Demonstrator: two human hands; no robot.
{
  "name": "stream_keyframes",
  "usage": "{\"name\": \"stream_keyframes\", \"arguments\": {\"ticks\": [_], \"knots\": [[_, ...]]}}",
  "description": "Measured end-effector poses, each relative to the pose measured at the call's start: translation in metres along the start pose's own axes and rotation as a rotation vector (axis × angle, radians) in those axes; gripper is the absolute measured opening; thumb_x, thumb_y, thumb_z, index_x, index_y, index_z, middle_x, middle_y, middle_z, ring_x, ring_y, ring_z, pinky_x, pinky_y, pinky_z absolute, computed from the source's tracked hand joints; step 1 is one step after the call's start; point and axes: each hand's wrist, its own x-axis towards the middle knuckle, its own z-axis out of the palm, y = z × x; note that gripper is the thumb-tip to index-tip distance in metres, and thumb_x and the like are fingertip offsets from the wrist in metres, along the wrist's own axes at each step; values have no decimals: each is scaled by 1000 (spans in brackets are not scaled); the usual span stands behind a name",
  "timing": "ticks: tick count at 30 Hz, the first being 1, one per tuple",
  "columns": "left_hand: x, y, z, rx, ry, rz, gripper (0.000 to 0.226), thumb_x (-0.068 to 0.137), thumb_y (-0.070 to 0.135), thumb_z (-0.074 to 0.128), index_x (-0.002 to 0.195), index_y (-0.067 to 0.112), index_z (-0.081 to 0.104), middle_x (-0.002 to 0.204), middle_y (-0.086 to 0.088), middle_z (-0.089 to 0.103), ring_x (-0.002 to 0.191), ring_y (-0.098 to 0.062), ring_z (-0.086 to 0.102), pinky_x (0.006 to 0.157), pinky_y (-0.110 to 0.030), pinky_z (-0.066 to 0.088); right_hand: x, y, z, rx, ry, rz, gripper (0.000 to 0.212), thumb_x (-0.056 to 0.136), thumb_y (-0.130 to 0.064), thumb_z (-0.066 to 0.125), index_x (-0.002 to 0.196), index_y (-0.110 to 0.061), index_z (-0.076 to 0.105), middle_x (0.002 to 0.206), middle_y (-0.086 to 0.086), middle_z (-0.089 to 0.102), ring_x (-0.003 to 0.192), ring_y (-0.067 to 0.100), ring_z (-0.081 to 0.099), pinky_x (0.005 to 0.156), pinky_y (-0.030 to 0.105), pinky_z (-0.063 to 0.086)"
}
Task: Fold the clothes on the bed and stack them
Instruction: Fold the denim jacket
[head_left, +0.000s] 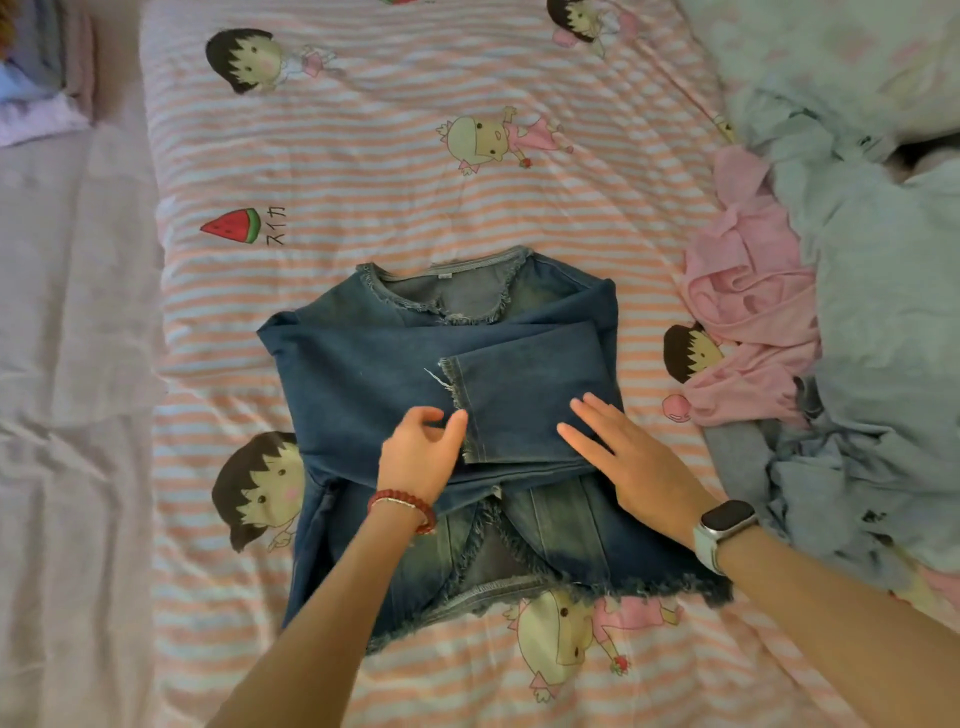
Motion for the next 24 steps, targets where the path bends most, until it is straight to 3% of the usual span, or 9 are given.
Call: {"name": "stream_keyframes", "arguments": {"ticks": [2,5,9,11,13,16,19,22,24], "knots": [[-1,6,16,15,-2,-47,48,84,41,62,122,16,45,74,16,56,80,-12,55,75,-26,41,-4,2,6,-54,-67,-36,82,66,18,59,140,-7,36,145,22,33,135,42,28,109,50,27],[-2,9,27,95,10,-56,47,88,26,60,127,16,35,70,8,57,75,-17,55,70,-30,43,-14,9,17,-33,-229,3,61,95,-14,32,149,-21,3,156,6,-6,143,25,-13,115,34,-9],[-14,2,25,462,209,221,42,88,18,58,128,15,45,116,-12,54,101,-31,52,76,-40,45,-20,10,10,488,64,255,42,98,-20,41,139,-10,41,151,6,28,142,18,16,110,16,7],[-21,-2,28,636,347,562,40,85,20,61,124,16,55,124,-14,54,110,-37,51,81,-45,45,-15,13,10,634,199,510,42,95,-23,48,134,-7,45,134,8,46,126,22,41,103,23,28],[-28,-4,39,808,294,830,39,87,30,49,124,22,58,131,-8,55,122,-36,48,91,-51,41,-5,15,10,806,125,765,47,93,-34,51,131,-8,45,113,5,53,107,19,50,88,28,38],[-32,-12,57,1048,-154,692,54,95,51,21,146,33,21,155,3,19,144,-25,8,114,-49,7,8,14,14,950,-55,844,46,88,-44,55,120,-11,52,111,3,60,107,24,55,83,30,41],[-25,-25,67,1134,-270,564,58,94,56,11,145,37,-8,155,8,-14,141,-20,-20,110,-44,-16,11,15,13,1052,-100,798,51,86,-34,61,129,-12,44,129,3,53,115,20,51,89,28,39],[-21,-17,58,1036,-331,554,56,97,47,26,146,37,2,155,11,-9,142,-18,-16,112,-43,-14,14,15,-4,1192,-153,686,56,88,-24,61,138,-18,37,134,-2,49,113,10,47,91,23,34],[-21,-9,46,651,-381,471,46,98,31,38,143,32,26,153,11,14,144,-15,1,115,-39,-4,19,11,-21,1223,-148,615,56,88,-23,60,138,-22,36,133,-6,49,121,12,46,97,25,35]]}}
